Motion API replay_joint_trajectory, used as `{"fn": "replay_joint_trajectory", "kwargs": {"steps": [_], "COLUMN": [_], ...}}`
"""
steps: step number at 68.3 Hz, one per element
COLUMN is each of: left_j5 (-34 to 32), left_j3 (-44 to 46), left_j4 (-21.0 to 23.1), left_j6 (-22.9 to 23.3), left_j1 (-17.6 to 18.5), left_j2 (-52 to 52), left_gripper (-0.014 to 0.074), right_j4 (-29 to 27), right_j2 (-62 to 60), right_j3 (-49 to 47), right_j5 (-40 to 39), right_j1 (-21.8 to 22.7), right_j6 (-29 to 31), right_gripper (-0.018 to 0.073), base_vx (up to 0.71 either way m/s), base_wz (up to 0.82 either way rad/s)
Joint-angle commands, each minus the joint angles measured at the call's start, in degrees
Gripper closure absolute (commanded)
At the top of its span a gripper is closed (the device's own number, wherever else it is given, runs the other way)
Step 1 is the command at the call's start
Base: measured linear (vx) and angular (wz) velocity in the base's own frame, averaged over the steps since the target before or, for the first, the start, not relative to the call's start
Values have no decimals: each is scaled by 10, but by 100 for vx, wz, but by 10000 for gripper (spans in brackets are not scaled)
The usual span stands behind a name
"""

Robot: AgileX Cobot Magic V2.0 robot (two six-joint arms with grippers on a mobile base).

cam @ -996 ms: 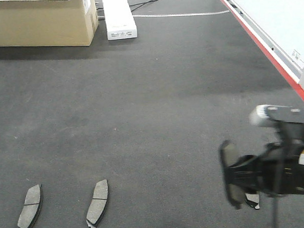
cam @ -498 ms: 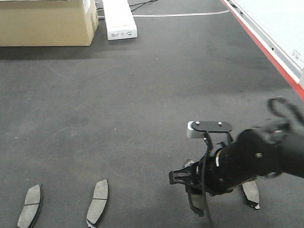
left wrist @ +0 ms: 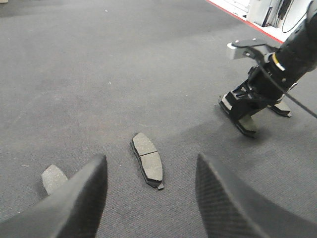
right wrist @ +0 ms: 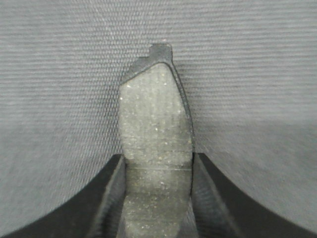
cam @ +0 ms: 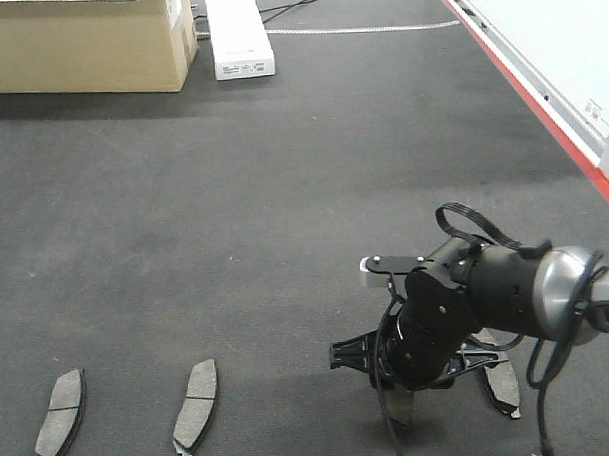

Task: Move and align brake pads A on conveyor
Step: 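Lower the right gripper's pad onto the belt beside the other pad, then open the right gripper and raise it away from the pad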

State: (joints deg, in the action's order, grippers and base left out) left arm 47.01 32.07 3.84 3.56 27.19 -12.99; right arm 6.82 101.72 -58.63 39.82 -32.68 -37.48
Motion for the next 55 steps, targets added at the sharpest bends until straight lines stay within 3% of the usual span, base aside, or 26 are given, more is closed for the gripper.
{"fn": "replay_joint_trajectory", "kwargs": {"steps": [1,16,39,55], "left_j5": [-38,-38,-38,-38], "left_j3": [13,13,13,13], "left_j4": [6,6,6,6], "left_j6": [1,1,1,1], "left_j1": [2,2,2,2], "left_j2": [-8,-8,-8,-8], "left_gripper": [198,198,198,198], "right_j4": [5,14,86,186], "right_j2": [-18,-28,-188,-350], "right_j3": [-18,-18,-16,-17], "right_j5": [-4,-23,-6,36], "right_j1": [-1,-1,-3,-71], "right_j6": [13,12,12,3], "right_gripper": [281,132,127,127], "base_vx": [0,0,0,0], "base_wz": [0,0,0,0]}}
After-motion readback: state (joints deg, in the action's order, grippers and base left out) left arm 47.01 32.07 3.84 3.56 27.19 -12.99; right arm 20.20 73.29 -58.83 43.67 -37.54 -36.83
